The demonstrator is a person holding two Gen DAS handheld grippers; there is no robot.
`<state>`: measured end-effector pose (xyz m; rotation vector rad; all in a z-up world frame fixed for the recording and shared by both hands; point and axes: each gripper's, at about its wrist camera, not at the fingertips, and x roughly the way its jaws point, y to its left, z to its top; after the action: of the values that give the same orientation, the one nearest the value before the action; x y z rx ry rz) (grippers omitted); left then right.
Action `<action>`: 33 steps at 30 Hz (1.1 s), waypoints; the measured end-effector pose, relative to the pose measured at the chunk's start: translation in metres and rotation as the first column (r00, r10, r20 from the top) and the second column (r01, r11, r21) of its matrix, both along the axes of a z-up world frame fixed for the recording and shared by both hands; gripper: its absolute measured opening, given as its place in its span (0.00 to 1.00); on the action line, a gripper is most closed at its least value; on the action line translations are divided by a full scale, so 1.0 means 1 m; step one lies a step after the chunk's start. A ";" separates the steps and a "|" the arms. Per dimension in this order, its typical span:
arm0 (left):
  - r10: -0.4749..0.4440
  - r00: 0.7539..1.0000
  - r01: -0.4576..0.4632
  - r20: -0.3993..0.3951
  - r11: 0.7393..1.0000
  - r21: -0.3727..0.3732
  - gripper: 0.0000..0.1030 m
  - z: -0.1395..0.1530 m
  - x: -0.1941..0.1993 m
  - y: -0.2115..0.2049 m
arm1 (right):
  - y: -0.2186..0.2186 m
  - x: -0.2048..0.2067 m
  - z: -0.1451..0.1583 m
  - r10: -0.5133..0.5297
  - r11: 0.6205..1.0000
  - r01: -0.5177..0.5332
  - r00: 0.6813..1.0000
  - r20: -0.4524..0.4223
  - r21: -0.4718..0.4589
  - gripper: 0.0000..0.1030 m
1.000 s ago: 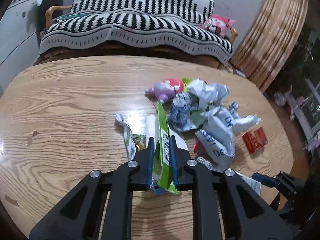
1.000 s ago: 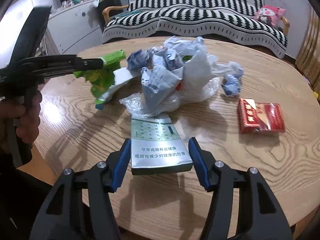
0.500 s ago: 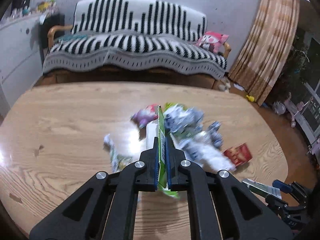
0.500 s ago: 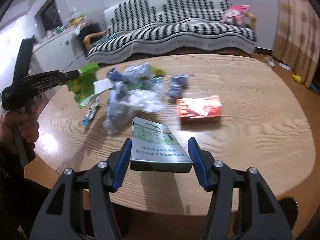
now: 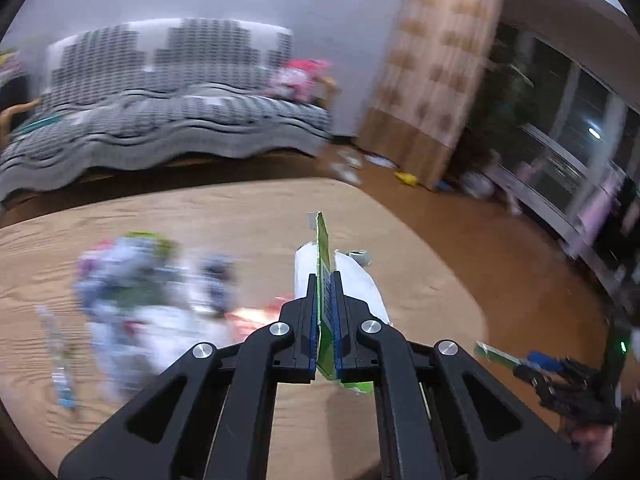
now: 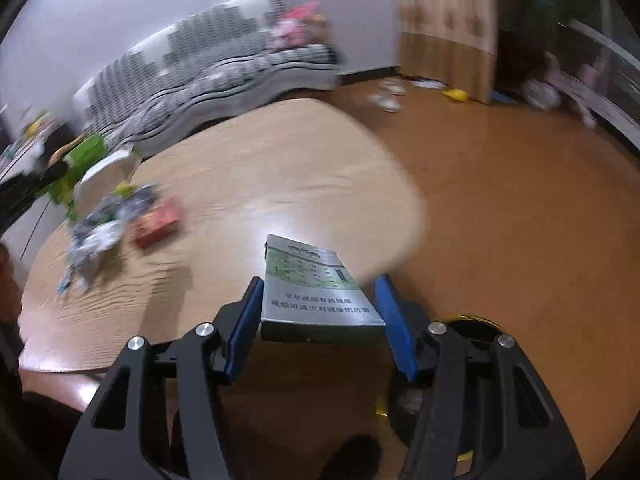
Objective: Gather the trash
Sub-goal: 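Carry both items over the black bin and open both tools to drop them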
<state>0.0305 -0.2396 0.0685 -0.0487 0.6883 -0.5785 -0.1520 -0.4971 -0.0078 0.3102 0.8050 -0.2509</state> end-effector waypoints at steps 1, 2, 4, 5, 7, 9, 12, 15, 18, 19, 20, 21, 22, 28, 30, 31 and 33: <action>-0.036 0.999 0.036 -0.003 0.999 0.007 0.05 -0.003 -0.006 -0.019 | -0.016 -0.010 -0.003 -0.038 0.999 0.038 0.999 -0.004 -0.004 0.55; -0.084 0.996 0.084 -0.006 0.996 0.015 0.05 -0.008 -0.016 -0.043 | -0.027 -0.018 -0.004 -0.066 0.998 0.066 0.998 -0.011 -0.010 0.55; -0.167 0.986 0.168 -0.022 0.985 0.030 0.05 -0.021 -0.034 -0.086 | -0.058 -0.040 -0.012 -0.138 0.990 0.138 0.990 -0.031 0.001 0.55; -0.206 0.978 0.207 -0.034 0.978 0.034 0.05 -0.027 -0.043 -0.105 | -0.071 -0.050 -0.017 -0.171 0.985 0.171 0.984 -0.047 0.000 0.55; -0.295 0.953 0.298 -0.067 0.954 0.037 0.05 -0.042 -0.063 -0.145 | -0.093 -0.066 -0.028 -0.224 0.974 0.224 0.971 -0.080 0.000 0.55; -0.379 0.921 0.384 -0.095 0.922 0.050 0.05 -0.059 -0.084 -0.181 | -0.112 -0.080 -0.041 -0.262 0.964 0.265 0.958 -0.114 0.015 0.55; -0.452 0.882 0.465 -0.133 0.882 0.079 0.05 -0.084 -0.105 -0.216 | -0.136 -0.100 -0.061 -0.309 0.947 0.318 0.937 -0.163 0.035 0.55; -0.511 0.836 0.536 -0.200 0.837 0.106 0.05 -0.120 -0.121 -0.248 | -0.152 -0.115 -0.074 -0.331 0.935 0.347 0.927 -0.176 0.066 0.55; -0.533 0.806 0.576 -0.258 0.807 0.130 0.05 -0.153 -0.129 -0.271 | -0.163 -0.123 -0.079 -0.341 0.931 0.359 0.922 -0.183 0.074 0.55; -0.539 0.799 0.586 -0.265 0.798 0.141 0.05 -0.161 -0.130 -0.276 | -0.163 -0.123 -0.080 -0.338 0.931 0.357 0.923 -0.185 0.079 0.55; -0.543 0.796 0.591 -0.266 0.792 0.151 0.05 -0.167 -0.130 -0.280 | -0.165 -0.122 -0.080 -0.337 0.931 0.356 0.923 -0.186 0.082 0.55; -0.547 0.794 0.596 -0.266 0.786 0.165 0.05 -0.172 -0.131 -0.284 | -0.166 -0.122 -0.081 -0.335 0.931 0.355 0.923 -0.190 0.084 0.55; -0.550 0.791 0.602 -0.269 0.778 0.181 0.05 -0.179 -0.131 -0.290 | -0.166 -0.123 -0.083 -0.334 0.931 0.354 0.923 -0.193 0.084 0.55; -0.558 0.776 0.622 -0.293 0.756 0.205 0.05 -0.198 -0.127 -0.304 | -0.169 -0.122 -0.086 -0.340 0.926 0.364 0.918 -0.204 0.096 0.55; -0.571 0.765 0.634 -0.296 0.747 0.200 0.05 -0.200 -0.126 -0.308 | -0.171 -0.122 -0.087 -0.339 0.926 0.364 0.918 -0.206 0.100 0.55; -0.576 0.763 0.638 -0.295 0.744 0.199 0.06 -0.201 -0.129 -0.307 | -0.171 -0.122 -0.087 -0.339 0.926 0.364 0.918 -0.207 0.098 0.55; -0.578 0.760 0.643 -0.298 0.737 0.207 0.18 -0.202 -0.132 -0.312 | -0.170 -0.120 -0.088 -0.335 0.927 0.361 0.919 -0.207 0.100 0.55</action>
<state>-0.1016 -0.5511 -0.1333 0.4285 1.0083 -1.1171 -0.2720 -0.6667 -0.0954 0.5681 0.9528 -0.5691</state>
